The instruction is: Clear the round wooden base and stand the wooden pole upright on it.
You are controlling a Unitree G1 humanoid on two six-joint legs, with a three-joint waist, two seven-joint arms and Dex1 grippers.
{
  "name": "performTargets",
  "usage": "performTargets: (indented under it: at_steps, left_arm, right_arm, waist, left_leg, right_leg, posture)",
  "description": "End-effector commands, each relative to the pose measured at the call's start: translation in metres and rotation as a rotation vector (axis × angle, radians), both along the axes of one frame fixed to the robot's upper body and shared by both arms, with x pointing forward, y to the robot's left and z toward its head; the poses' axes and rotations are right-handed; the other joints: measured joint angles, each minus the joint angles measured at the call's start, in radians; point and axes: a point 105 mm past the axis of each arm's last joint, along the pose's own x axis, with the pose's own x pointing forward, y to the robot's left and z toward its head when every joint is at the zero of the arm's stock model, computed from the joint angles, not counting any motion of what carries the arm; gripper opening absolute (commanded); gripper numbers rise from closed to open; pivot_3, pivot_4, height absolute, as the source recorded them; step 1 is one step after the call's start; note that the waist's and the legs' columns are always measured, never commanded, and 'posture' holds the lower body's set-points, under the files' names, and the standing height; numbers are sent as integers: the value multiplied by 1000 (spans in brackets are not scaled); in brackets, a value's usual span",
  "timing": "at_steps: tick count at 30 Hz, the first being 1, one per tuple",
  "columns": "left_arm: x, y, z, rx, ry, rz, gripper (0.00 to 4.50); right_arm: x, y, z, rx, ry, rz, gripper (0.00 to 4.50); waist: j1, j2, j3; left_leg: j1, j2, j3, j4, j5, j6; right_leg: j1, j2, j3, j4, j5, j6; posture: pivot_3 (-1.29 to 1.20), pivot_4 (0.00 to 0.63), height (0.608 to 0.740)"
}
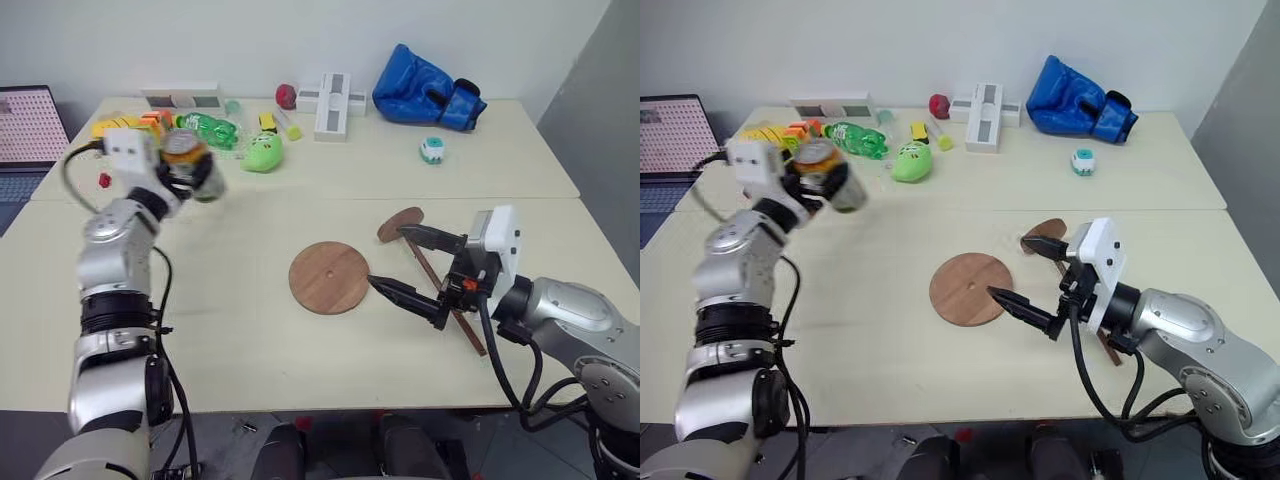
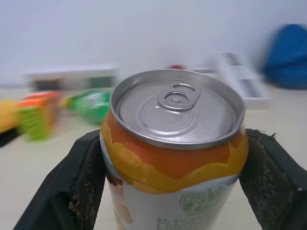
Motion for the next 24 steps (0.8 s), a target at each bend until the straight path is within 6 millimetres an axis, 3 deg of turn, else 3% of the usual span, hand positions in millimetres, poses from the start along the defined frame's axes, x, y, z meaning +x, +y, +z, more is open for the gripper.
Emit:
performTargets:
  at_steps: [1,5,15,17,18,24]
  left_arm:
    - [-2,34,21,-5,-80,175,3546]
    - [-2,48,11,-69,-74,242,3546]
    - [0,47,-1,-42,-52,239,3546]
    - [0,47,-5,-49,-50,234,4244]
    - [-1,47,-6,-52,-50,234,4358]
    - [-6,52,-4,-56,-73,228,4450]
  right_arm:
    - [-3,4,9,9,-32,43,4500]
    - [-3,5,10,7,-33,46,4500]
    - [-5,1,6,3,-21,27,4500]
    - [-4,-1,5,0,-17,21,4500]
    - [-4,-1,4,-1,-13,17,4500]
    - [0,-5,1,-17,4,11,4500]
  waist:
    - [7,-2,-1]
    - [21,-10,-2]
    - [12,-12,-3]
    - [9,-12,-3]
    - [8,-12,-3]
    - [2,-12,-3]
  left_leg:
    - [-1,0,0,1,0,0]
    - [-3,-1,-2,1,0,-1]
    - [-3,-1,-2,1,1,-1]
    - [-3,-1,-2,1,1,-1]
    - [-3,-1,-3,1,1,-1]
    - [-2,-1,-2,1,1,-1]
  right_leg:
    - [0,0,-1,0,0,0]
    - [-1,-1,-3,-1,0,0]
    - [-1,-1,-4,0,0,0]
    - [-1,-1,-4,0,0,0]
    - [-2,-1,-4,1,0,0]
    - [-2,-1,-3,4,0,0]
  posture:
    - [0,150,740]
    - [0,150,740]
    - [0,150,740]
    - [0,150,740]
    - [0,150,740]
    - [0,150,740]
